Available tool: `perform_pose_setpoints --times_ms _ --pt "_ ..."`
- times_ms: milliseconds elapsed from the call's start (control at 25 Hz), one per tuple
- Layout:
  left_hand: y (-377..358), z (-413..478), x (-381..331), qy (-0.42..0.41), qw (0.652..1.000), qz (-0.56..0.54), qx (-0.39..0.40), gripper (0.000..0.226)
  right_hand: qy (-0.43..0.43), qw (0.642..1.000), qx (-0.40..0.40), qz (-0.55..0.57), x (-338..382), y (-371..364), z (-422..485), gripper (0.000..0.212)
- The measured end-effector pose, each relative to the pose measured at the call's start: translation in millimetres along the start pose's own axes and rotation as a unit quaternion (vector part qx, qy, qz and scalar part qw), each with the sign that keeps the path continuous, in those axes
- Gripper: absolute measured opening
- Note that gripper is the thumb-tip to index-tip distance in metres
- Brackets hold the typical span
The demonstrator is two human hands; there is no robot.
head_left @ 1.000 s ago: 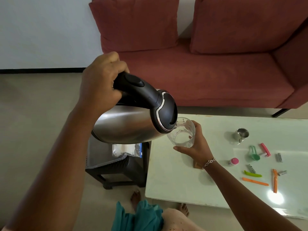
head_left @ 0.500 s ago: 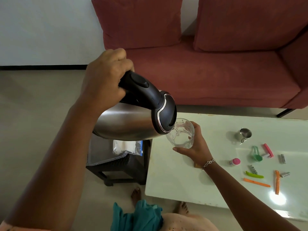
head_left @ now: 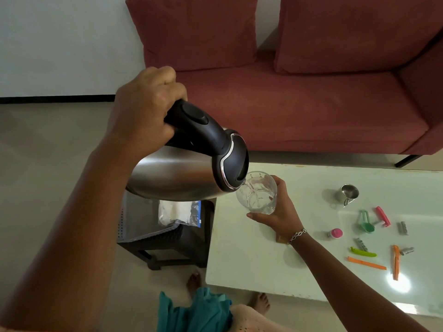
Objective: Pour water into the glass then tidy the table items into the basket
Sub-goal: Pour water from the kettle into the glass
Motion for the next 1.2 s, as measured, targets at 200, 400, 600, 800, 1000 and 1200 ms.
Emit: perform_pose_setpoints --times_ms 200,400,600,800,1000,1200 --pt "0.3 1.7 -8.0 -0.011 1.0 0.011 0.008 0.015 0.008 1.0 -0.003 0.004 -1.8 2.5 -0.7 0.083" --pt "0.2 1.6 -14.4 -0.02 0.999 0.026 0.016 0.014 0.008 1.0 -0.007 0.008 -3.8 4.8 -4.6 0.083" --pt "2.9 0.9 -19.8 -0.036 0.999 0.033 0.018 0.026 0.01 1.0 -0.007 0.018 -7.6 6.3 -8.9 0.082" --pt "2.3 -1.5 -23.1 -0.029 0.998 0.042 0.033 0.027 0.01 1.0 -0.002 0.024 -10.6 6.5 -12.0 0.081" --pt "1.4 -3.3 -22.8 -0.027 0.998 0.048 0.04 0.023 0.009 1.0 0.004 0.016 -13.1 6.7 -13.1 0.083" --pt "2.4 -3.1 -24.2 -0.032 0.997 0.051 0.044 0.026 0.009 1.0 0.002 0.012 -13.0 6.7 -13.0 0.083"
Point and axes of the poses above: each hand's wrist, its own z-axis towards the middle knuckle, its own y-axis out of the back of the hand, x = y × z, the point moved 6 cm from there along z, towards the middle knuckle, and after that the axes turned 13 degrees about y, right-handed, at the moved point
